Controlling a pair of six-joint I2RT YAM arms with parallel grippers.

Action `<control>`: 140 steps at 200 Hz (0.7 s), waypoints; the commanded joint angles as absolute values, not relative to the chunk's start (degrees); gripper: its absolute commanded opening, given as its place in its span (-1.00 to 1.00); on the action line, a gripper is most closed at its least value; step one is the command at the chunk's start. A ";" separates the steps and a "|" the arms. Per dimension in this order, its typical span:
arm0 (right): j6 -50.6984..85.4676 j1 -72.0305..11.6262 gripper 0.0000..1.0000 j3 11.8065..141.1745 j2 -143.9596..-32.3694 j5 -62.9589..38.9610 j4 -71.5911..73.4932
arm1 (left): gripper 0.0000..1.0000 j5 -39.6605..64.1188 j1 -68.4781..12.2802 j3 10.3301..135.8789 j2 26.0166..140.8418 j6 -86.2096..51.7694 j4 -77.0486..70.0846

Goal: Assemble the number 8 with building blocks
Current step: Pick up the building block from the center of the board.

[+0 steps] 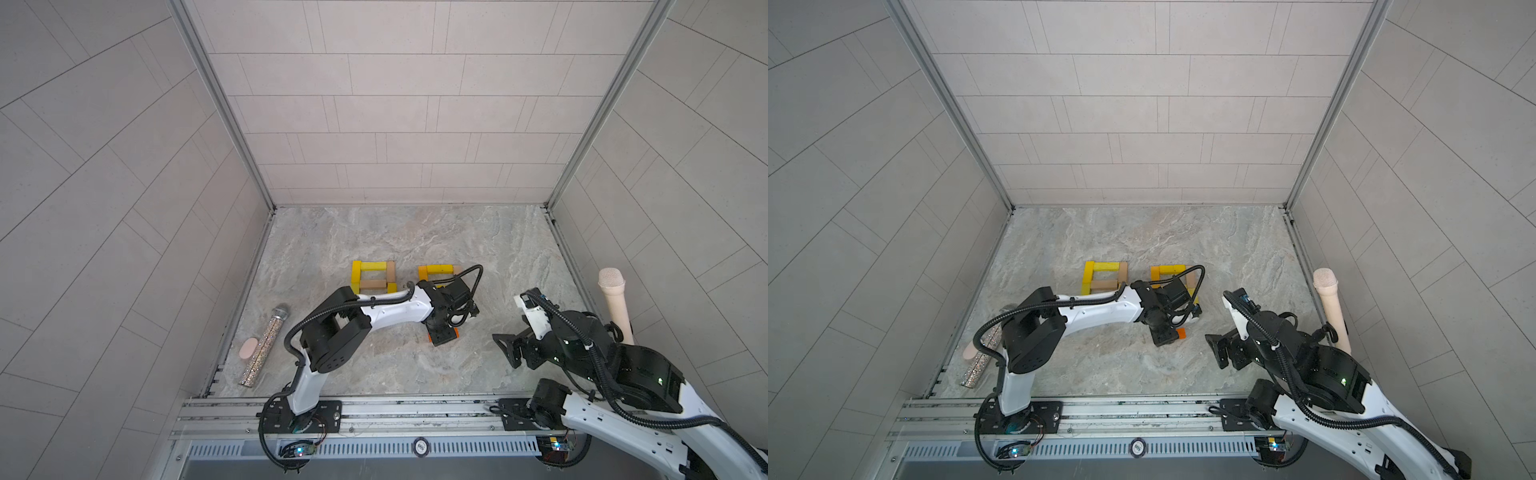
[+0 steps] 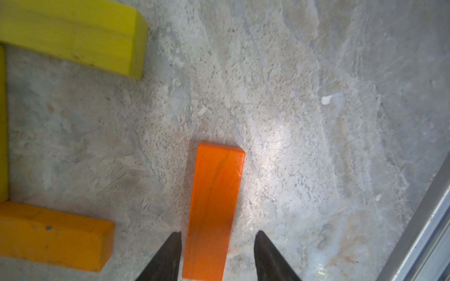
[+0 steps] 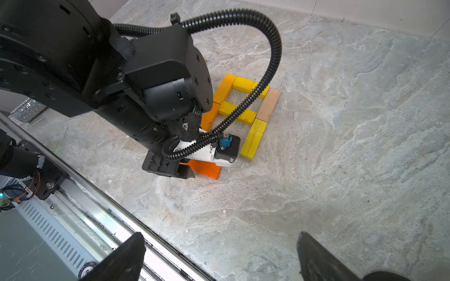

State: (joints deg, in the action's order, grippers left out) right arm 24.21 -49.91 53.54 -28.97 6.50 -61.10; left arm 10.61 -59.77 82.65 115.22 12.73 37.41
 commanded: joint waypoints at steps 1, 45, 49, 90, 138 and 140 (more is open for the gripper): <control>23.82 -49.85 0.97 53.26 -28.58 7.26 -61.79 | 0.00 10.45 -60.41 84.29 116.84 14.75 36.47; 23.83 -49.83 0.97 53.24 -28.82 7.23 -61.79 | -0.05 9.92 -60.66 84.29 117.92 15.21 35.76; 23.80 -49.86 0.97 53.18 -28.78 7.26 -61.79 | -0.06 9.88 -60.72 84.29 117.99 15.21 35.64; 23.82 -49.83 0.96 53.19 -28.78 7.17 -61.80 | -0.24 8.74 -60.75 84.37 118.73 15.34 35.01; 23.99 -49.88 0.96 53.34 -28.81 7.53 -61.95 | -0.50 7.82 -60.73 84.83 118.00 16.38 35.19; 23.99 -49.85 0.96 53.30 -28.76 7.55 -61.96 | -0.50 7.93 -60.73 84.95 117.96 16.47 35.32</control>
State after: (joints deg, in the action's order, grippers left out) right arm 24.21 -49.91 53.54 -28.97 6.52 -61.10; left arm 8.73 -60.42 83.09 117.89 14.33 34.96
